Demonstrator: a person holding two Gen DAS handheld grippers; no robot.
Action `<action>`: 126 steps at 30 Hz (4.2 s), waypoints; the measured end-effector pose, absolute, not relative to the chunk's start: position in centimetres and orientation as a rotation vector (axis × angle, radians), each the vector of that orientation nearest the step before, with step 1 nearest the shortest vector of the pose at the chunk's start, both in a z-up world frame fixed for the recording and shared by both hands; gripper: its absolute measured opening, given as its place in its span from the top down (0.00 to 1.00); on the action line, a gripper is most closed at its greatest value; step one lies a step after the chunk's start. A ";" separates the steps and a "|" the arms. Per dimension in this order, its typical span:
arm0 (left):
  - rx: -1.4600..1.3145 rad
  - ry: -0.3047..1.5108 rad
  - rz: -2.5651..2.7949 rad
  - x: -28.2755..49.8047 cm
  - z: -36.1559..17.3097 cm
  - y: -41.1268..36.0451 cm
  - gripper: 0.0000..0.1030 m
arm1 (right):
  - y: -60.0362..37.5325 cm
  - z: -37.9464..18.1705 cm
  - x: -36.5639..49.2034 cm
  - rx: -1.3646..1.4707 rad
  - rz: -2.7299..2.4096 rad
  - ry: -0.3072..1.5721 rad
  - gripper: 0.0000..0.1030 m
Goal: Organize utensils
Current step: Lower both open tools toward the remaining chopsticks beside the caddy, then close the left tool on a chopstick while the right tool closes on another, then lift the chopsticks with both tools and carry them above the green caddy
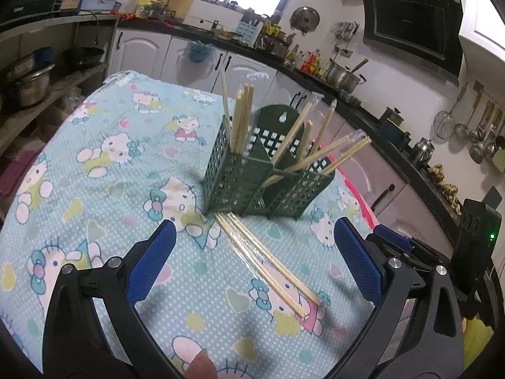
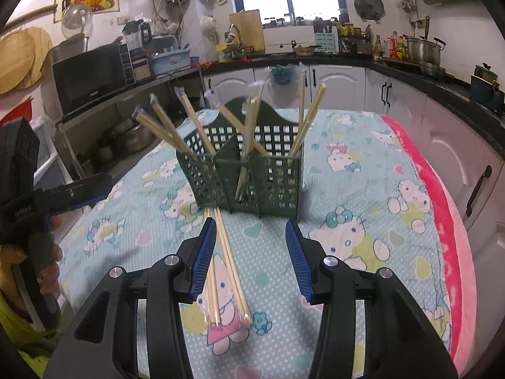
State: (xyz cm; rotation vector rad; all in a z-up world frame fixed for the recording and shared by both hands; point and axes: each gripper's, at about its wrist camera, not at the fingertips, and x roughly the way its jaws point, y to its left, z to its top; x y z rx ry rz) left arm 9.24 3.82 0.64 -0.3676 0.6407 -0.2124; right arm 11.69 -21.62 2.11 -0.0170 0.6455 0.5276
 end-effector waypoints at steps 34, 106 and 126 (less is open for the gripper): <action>-0.375 1.019 -0.387 9.6 -7.7 -1.6 0.38 | -21.2 -6.5 11.0 -0.087 0.639 0.925 0.75; -0.128 0.747 -0.194 6.8 2.6 4.0 0.97 | -22.8 6.1 9.9 -0.047 0.618 0.535 0.95; -0.115 0.507 -0.285 7.7 12.6 1.8 0.97 | -23.5 14.1 8.7 -0.022 0.635 0.352 0.95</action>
